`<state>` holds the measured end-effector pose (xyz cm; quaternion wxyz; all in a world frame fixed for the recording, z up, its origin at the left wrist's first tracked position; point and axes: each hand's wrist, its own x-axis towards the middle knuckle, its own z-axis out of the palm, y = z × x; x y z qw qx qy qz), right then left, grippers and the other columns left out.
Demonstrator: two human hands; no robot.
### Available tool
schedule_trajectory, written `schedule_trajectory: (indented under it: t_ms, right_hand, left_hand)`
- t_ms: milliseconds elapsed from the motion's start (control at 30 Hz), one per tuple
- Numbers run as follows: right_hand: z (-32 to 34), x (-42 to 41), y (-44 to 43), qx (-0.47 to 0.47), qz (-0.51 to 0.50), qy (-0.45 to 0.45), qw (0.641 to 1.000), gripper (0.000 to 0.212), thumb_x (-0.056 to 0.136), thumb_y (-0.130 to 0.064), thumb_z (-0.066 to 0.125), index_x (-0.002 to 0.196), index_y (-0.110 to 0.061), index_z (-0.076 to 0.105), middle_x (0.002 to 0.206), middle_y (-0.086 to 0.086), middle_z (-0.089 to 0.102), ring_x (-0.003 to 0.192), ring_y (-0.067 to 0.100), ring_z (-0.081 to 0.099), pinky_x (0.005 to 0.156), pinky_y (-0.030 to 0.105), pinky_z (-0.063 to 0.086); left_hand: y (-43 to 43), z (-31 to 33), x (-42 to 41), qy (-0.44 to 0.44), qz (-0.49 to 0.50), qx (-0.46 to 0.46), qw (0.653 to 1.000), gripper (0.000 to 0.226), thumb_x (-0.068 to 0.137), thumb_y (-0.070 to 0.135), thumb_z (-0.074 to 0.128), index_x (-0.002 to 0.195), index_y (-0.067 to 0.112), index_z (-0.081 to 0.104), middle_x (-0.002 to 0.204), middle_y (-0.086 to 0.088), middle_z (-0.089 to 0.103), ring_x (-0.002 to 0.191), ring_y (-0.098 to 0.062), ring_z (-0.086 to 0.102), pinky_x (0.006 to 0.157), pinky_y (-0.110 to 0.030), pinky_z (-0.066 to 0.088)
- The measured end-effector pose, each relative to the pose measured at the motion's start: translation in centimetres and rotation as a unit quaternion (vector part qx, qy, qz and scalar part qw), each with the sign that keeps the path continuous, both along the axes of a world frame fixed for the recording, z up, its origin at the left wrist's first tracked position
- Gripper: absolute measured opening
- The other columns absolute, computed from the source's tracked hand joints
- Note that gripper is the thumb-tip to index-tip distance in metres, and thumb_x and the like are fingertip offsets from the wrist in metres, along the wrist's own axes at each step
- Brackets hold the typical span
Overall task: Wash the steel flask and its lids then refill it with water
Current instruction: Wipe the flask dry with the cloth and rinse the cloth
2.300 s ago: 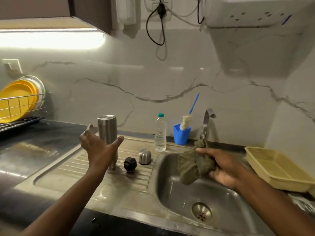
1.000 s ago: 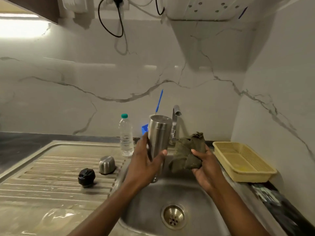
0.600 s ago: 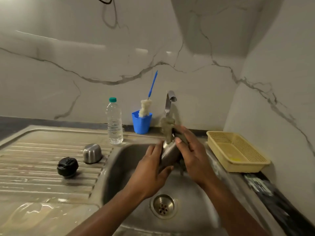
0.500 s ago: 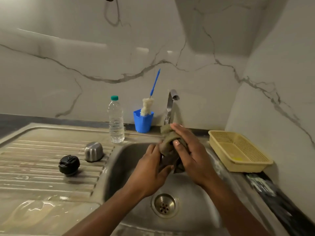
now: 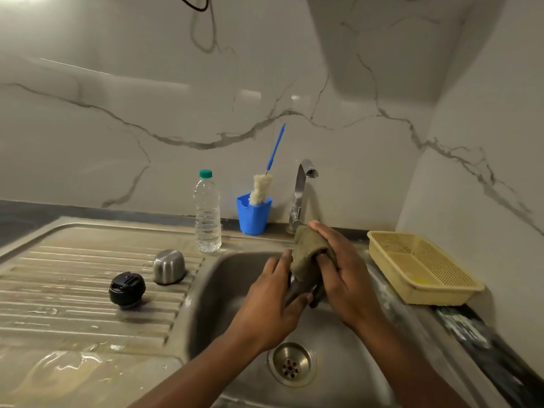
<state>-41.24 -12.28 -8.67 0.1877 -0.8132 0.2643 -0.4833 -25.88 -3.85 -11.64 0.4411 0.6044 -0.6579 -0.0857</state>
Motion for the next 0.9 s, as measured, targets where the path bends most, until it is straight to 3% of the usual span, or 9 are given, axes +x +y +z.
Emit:
schedule_trajectory:
  t_ms: [133,267,400,500,567,633,700,767,900]
  right_hand:
    - [-0.5,0.5,0.2,0.065,0.006,-0.033,0.997,0.042,0.104,-0.036,0.043,0.146,-0.039,0.049,0.149,-0.017,0.053,0.138,-0.003,0.047,0.115,0.023,0.041]
    - [-0.4,0.6,0.7,-0.041,-0.028,0.038,0.998,0.05,0.104,-0.026,0.046,0.153,-0.033,0.04,0.153,-0.012,0.046,0.143,0.001,0.041,0.118,0.023,0.037]
    - [-0.2,0.9,1.1,-0.074,-0.012,0.053,0.996,0.059,0.101,-0.021,0.049,0.157,-0.032,0.038,0.162,-0.017,0.036,0.153,0.009,0.029,0.122,0.032,0.029]
    - [-0.5,0.9,0.9,-0.007,0.011,-0.004,1.0,0.058,0.102,-0.03,0.041,0.16,-0.036,0.034,0.165,-0.023,0.029,0.157,0.006,0.02,0.124,0.034,0.023]
    - [-0.6,1.0,1.0,0.098,0.039,-0.076,0.992,0.054,0.106,-0.032,0.041,0.159,-0.044,0.031,0.162,-0.027,0.033,0.151,-0.004,0.027,0.122,0.029,0.028]
    - [-0.8,1.5,1.5,0.239,0.082,-0.123,0.96,0.043,0.109,-0.041,0.044,0.151,-0.051,0.038,0.144,-0.032,0.053,0.134,-0.009,0.049,0.108,0.019,0.045]
    - [-1.1,2.1,2.3,0.313,0.107,-0.109,0.937,0.04,0.101,-0.048,0.045,0.141,-0.048,0.049,0.123,-0.025,0.069,0.119,-0.004,0.063,0.087,0.011,0.053]
    - [-1.3,2.6,3.1,0.328,0.133,-0.101,0.93,0.047,0.096,-0.047,0.047,0.142,-0.042,0.047,0.124,-0.024,0.069,0.117,-0.008,0.063,0.089,0.009,0.052]
    - [-1.0,2.9,3.4,0.3,0.151,-0.138,0.932,0.058,0.096,-0.045,0.043,0.152,-0.031,0.041,0.123,-0.024,0.069,0.114,-0.012,0.063,0.084,0.005,0.049]
  left_hand:
    - [-0.7,-0.5,0.6,0.026,0.029,0.013,0.999,0.08,0.093,0.046,0.072,0.159,0.038,0.028,0.138,0.018,0.048,0.12,-0.001,0.053,0.104,-0.025,0.05]
    - [-0.8,-0.5,0.9,0.062,0.036,0.003,0.997,0.073,0.091,0.048,0.075,0.152,0.046,0.035,0.133,0.026,0.049,0.115,0.007,0.054,0.096,-0.01,0.043]
    - [-0.3,-0.3,0.4,0.067,0.014,-0.005,0.998,0.058,0.091,0.042,0.077,0.138,0.051,0.044,0.124,0.027,0.052,0.114,0.013,0.053,0.091,-0.007,0.044]
    - [-0.4,-0.2,0.0,0.078,0.014,-0.005,0.997,0.059,0.09,0.043,0.076,0.135,0.058,0.041,0.122,0.028,0.052,0.114,0.015,0.051,0.088,-0.007,0.043]
    - [-0.5,-0.1,0.0,0.093,0.016,-0.012,0.995,0.064,0.088,0.047,0.074,0.142,0.053,0.042,0.123,0.026,0.054,0.115,0.01,0.053,0.095,-0.013,0.045]
    - [-0.6,0.1,0.2,0.121,0.018,-0.011,0.992,0.063,0.084,0.054,0.07,0.142,0.05,0.046,0.122,0.022,0.059,0.115,0.004,0.056,0.099,-0.025,0.05]
    - [-0.5,0.2,0.4,0.153,0.012,-0.007,0.988,0.06,0.079,0.059,0.068,0.136,0.05,0.052,0.12,0.019,0.065,0.113,0.0,0.061,0.099,-0.032,0.054]
    - [-0.4,0.3,0.7,0.177,0.009,0.002,0.984,0.056,0.078,0.06,0.068,0.131,0.052,0.054,0.119,0.018,0.068,0.113,-0.001,0.065,0.1,-0.036,0.056]
    - [-0.2,0.6,0.6,0.185,-0.02,0.004,0.982,0.046,0.091,0.029,0.077,0.128,0.049,0.059,0.119,0.019,0.072,0.113,0.0,0.067,0.102,-0.038,0.056]
